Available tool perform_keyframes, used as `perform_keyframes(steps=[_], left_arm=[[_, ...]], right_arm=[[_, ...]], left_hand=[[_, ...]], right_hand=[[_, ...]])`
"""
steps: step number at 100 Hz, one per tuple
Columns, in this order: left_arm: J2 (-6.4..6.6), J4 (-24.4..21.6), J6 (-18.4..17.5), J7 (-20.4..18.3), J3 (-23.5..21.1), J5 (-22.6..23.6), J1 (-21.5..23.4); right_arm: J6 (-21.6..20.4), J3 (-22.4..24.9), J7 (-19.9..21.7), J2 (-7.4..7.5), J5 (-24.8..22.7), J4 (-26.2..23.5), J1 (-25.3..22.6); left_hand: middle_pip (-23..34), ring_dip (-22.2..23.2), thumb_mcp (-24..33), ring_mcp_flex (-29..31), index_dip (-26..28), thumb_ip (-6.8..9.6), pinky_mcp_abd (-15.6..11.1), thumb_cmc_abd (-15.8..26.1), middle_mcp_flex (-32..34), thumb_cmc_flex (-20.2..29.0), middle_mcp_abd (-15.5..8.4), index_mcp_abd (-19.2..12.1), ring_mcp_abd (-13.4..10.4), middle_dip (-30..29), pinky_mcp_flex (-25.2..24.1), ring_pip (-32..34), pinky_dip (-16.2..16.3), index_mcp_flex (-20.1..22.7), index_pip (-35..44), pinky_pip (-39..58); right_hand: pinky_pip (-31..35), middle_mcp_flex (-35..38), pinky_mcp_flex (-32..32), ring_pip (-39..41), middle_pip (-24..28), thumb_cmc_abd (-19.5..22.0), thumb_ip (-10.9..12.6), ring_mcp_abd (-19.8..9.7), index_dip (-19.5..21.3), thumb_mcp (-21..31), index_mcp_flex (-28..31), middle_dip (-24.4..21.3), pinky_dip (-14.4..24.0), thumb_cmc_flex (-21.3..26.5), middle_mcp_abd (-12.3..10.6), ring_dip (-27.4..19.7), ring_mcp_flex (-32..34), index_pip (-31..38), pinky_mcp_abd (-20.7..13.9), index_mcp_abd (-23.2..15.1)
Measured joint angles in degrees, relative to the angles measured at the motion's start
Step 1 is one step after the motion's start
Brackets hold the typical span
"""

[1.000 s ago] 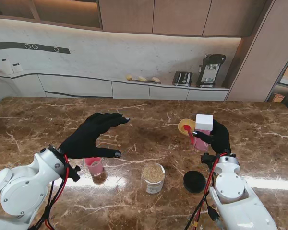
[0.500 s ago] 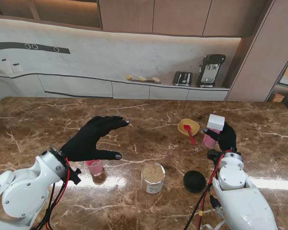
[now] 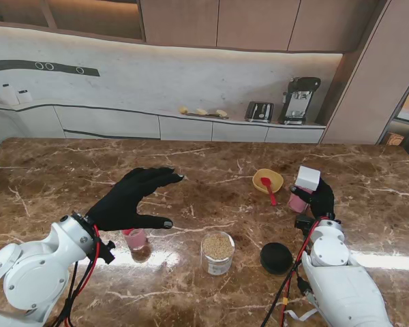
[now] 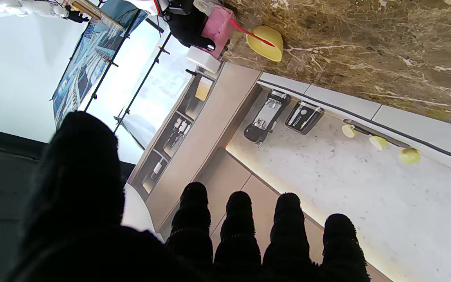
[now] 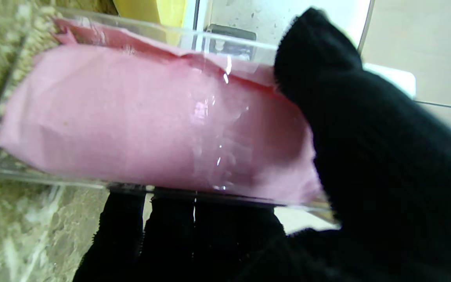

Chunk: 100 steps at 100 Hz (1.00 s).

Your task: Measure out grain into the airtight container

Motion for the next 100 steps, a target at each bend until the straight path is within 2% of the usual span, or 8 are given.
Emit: perform_keyframes(steps=[13,31,51,54,61,75,89,100], left_arm=[[0.0,-0.1,0.3,-0.3,-0.1,0.0,0.2],[0.0,-0.1,0.4,-0.3,-0.1,0.0,0.4],[0.0,0.1,0.3,-0.2,0.0,0.0,0.4],[0.0,0.1,0.3,-0.2,0.0,0.0,0.4],[0.01,0.1,0.3,-0.2,0.0,0.0,0.4],[0.01,0.1,0.3,-0.2,0.0,0.2,0.5],[0.01,0.2,0.3,-0.2,0.0,0.2,0.5],[0.01,0.3,0.3,-0.2,0.0,0.3,0.6]], right_arm=[[-0.5,0.0,0.3,-0.02,-0.9,1.7,0.6],[-1.7,0.0,0.7,0.02,-3.3,3.5,1.0],[-2.9,0.0,1.2,0.07,-3.3,4.5,1.0],[-3.0,0.0,1.3,0.08,-3.3,4.6,1.0],[-3.1,0.1,1.9,0.15,-3.2,4.7,0.9],[-3.2,0.1,3.4,0.52,-3.5,4.9,0.5],[-3.5,0.3,5.1,0.96,-3.9,5.3,0.3],[-3.5,0.6,5.7,1.32,-4.0,4.5,-0.4]], left_hand=[[-0.6,0.0,0.0,-1.5,0.0,0.0,0.0,0.0,-0.6,0.0,0.0,0.0,0.0,0.0,0.0,-0.6,-0.2,0.0,0.0,0.0],[-0.7,0.0,0.0,-1.5,0.0,0.0,0.0,0.0,-0.6,0.6,0.0,0.0,0.0,0.0,0.0,-0.6,-0.8,0.0,0.0,0.0],[-0.7,0.0,0.0,-1.5,0.0,0.0,0.0,0.0,-0.6,1.6,0.0,0.0,0.0,0.0,0.0,-0.6,-1.2,0.0,0.0,0.0],[-0.7,0.0,0.0,-1.5,0.0,0.0,0.0,0.0,-0.6,1.6,0.0,0.0,0.0,0.0,0.0,-0.6,-1.4,0.0,0.0,0.0],[-0.7,0.0,0.0,-1.5,0.0,0.0,0.0,0.0,-0.6,1.6,0.0,0.0,0.0,0.0,0.0,-0.6,-1.4,0.0,0.0,0.0],[-1.3,0.0,0.0,-1.5,0.0,0.0,0.0,0.0,-0.6,1.6,0.0,0.1,0.0,0.0,0.0,-0.6,-1.5,0.0,0.0,0.0],[-1.3,0.0,0.0,-1.5,0.0,0.0,0.0,0.0,-0.6,1.6,0.0,0.2,0.0,0.0,0.0,-0.6,-1.9,0.0,0.0,0.0],[-1.4,0.0,0.0,-1.5,0.0,0.0,0.0,0.0,-0.6,1.6,0.0,0.5,0.0,0.0,0.1,-0.6,-2.2,0.0,0.0,0.0]], right_hand=[[0.0,-1.2,0.0,-0.4,-0.4,-0.2,0.0,-0.2,-1.6,1.9,-0.6,-0.2,0.0,0.0,-1.0,0.0,-1.1,-0.5,0.0,-1.4],[-0.5,-3.3,-0.1,-1.5,-0.5,-0.5,0.5,-1.8,-3.8,3.2,-2.3,-1.0,0.0,0.0,-4.0,-0.6,-3.1,-0.7,0.0,-8.0],[-2.0,-9.9,-2.2,-2.9,-0.7,0.0,0.6,-1.9,-8.6,14.0,-8.5,-2.8,-0.8,0.0,-4.3,-0.6,-7.2,-2.7,-1.0,-12.0],[-2.3,-11.6,-2.6,-3.1,-1.2,0.7,2.6,-1.8,-10.0,14.6,-9.9,-3.1,-0.8,0.2,-4.3,-0.7,-8.2,-4.6,-1.5,-12.3],[-3.6,-15.6,-3.7,-3.4,-2.0,3.0,5.6,-1.5,-13.0,15.7,-13.1,-4.4,-0.8,1.4,-4.4,-1.6,-10.6,-9.1,-2.1,-12.3],[-6.6,-24.2,-6.5,-5.8,-5.4,6.0,7.4,-1.4,-18.7,15.6,-19.1,-8.0,-0.8,2.9,-4.3,-4.4,-17.1,-18.1,-4.6,-9.7],[-7.9,-30.5,-9.9,-8.6,-7.5,5.5,7.5,-1.4,-20.5,13.7,-23.1,-9.8,0.4,3.1,-3.8,-6.4,-22.5,-23.1,-7.7,-8.6],[-10.2,-33.8,-12.5,-9.8,-8.5,5.4,7.5,-1.4,-21.0,12.1,-25.2,-10.7,0.4,3.0,-3.7,-6.5,-25.4,-24.5,-7.9,-7.7]])
